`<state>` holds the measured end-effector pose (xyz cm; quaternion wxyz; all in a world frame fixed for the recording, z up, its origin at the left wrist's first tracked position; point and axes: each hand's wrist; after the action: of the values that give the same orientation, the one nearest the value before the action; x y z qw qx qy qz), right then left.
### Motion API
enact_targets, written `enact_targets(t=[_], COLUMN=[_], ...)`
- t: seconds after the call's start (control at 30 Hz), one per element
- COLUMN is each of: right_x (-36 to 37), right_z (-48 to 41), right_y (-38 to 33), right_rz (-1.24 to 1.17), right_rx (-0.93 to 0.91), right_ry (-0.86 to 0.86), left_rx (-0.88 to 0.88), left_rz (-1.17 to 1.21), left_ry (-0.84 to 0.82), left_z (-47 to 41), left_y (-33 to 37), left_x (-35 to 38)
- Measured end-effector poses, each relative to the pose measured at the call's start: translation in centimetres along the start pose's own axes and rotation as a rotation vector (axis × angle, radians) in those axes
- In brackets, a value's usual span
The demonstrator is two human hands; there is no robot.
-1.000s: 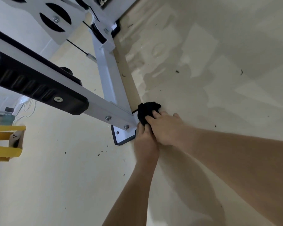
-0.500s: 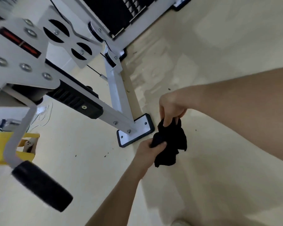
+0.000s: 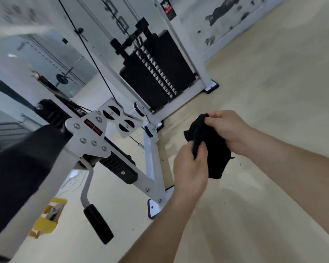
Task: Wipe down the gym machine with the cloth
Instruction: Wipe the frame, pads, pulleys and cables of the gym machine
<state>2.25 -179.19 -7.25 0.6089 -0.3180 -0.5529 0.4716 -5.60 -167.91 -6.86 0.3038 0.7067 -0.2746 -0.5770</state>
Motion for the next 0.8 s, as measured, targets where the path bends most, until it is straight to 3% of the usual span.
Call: enact_targets(t=[0.1,0.23,0.4,0.5,0.67,0.73,0.8], right_x=[0.0,1.1,2.7,3.2,4.5,5.5,6.9], right_z=[1.1,2.5,3.7,4.1,5.1,5.8,6.5], right_y=[-2.7,-6.4,-11.0,-13.7,-17.9,-19.3,-20.7], right_rz=[-0.293,-0.549,-0.512,-0.536,-0.531,-0.520,-0.559], right_rx=[-0.025,-0.138,-0.345,-0.485,-0.572,-0.593,-0.577], right_ry=[0.013,-0.197,-0.312,-0.254,0.045,-0.076,-0.314], left_rx=[0.151,0.217,0.342,0.343,0.338,0.364,0.387], left_rz=[-0.033,0.020,0.006,0.022,-0.144,-0.174,-0.146], left_ry=[0.122,0.196,0.253,0.300,0.371,0.424,0.489], left_z=[-1.3,-3.0,-4.4,-5.0,-5.5,-5.5,-5.6], left_y=[3.9,9.3,15.3,18.3,22.6,24.3,26.1], left_x=[-1.9,-3.6,-5.1,-5.9,-8.9,-10.3,-11.6])
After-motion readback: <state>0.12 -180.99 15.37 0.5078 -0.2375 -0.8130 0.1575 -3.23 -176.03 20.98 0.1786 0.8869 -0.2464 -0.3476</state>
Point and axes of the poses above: each hand's wrist, its own z-axis away from the middle knuckle, its own x-axis out of the palm, y = z × x
